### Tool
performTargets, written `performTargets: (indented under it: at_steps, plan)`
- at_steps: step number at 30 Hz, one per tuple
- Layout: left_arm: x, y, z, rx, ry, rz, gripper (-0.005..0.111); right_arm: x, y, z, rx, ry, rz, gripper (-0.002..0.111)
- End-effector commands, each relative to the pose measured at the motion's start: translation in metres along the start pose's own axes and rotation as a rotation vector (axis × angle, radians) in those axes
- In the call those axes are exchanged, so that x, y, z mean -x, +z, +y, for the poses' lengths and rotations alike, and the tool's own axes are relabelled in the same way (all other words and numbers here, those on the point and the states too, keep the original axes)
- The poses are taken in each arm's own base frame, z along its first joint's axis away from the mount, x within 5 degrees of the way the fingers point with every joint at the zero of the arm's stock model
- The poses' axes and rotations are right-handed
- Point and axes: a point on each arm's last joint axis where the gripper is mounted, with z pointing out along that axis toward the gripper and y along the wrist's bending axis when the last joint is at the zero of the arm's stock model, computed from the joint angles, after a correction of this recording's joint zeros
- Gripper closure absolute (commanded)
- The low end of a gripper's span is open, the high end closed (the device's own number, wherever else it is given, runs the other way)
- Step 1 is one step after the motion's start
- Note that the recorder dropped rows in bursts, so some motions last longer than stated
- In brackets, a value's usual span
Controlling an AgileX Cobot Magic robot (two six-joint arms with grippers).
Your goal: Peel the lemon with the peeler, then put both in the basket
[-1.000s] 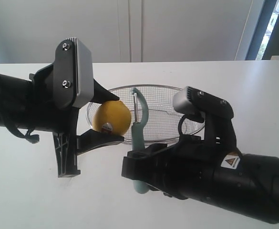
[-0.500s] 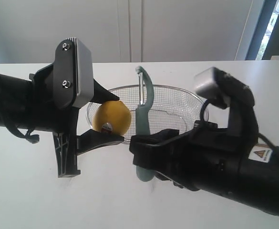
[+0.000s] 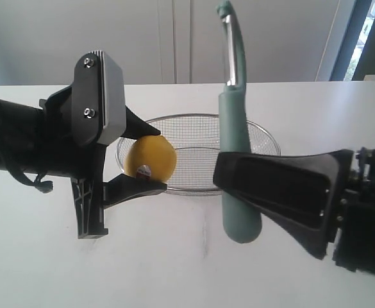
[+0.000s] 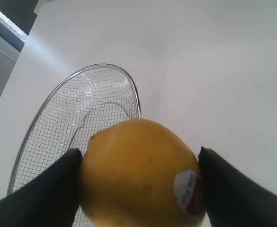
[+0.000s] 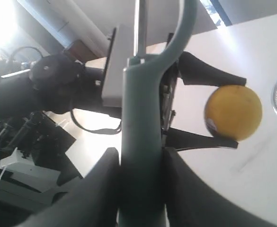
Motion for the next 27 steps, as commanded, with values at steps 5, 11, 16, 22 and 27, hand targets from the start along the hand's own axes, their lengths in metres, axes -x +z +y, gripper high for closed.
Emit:
performTargets:
  at_steps: [5, 11, 16, 22, 27]
  plan:
    - [0.004, -0.001, -0.001, -0.007, -0.021, -0.023, 0.107, -0.021, -0.001, -0.026, -0.090, -0.028, -0.014, 0.108]
    - [0.004, -0.001, -0.001, -0.007, -0.021, -0.023, 0.107, -0.056, 0.006, -0.074, -0.318, 0.101, -0.025, 0.108]
    - [0.004, -0.001, -0.001, -0.007, -0.021, -0.023, 0.107, -0.074, 0.027, -0.088, -0.420, 0.147, 0.117, 0.108]
    - [0.004, -0.001, -0.001, -0.007, -0.021, -0.023, 0.107, -0.074, 0.072, -0.089, -0.477, 0.131, 0.227, 0.108]
    - [0.004, -0.001, -0.001, -0.007, -0.021, -0.023, 0.107, -0.075, 0.094, -0.092, -0.498, 0.112, 0.269, 0.108]
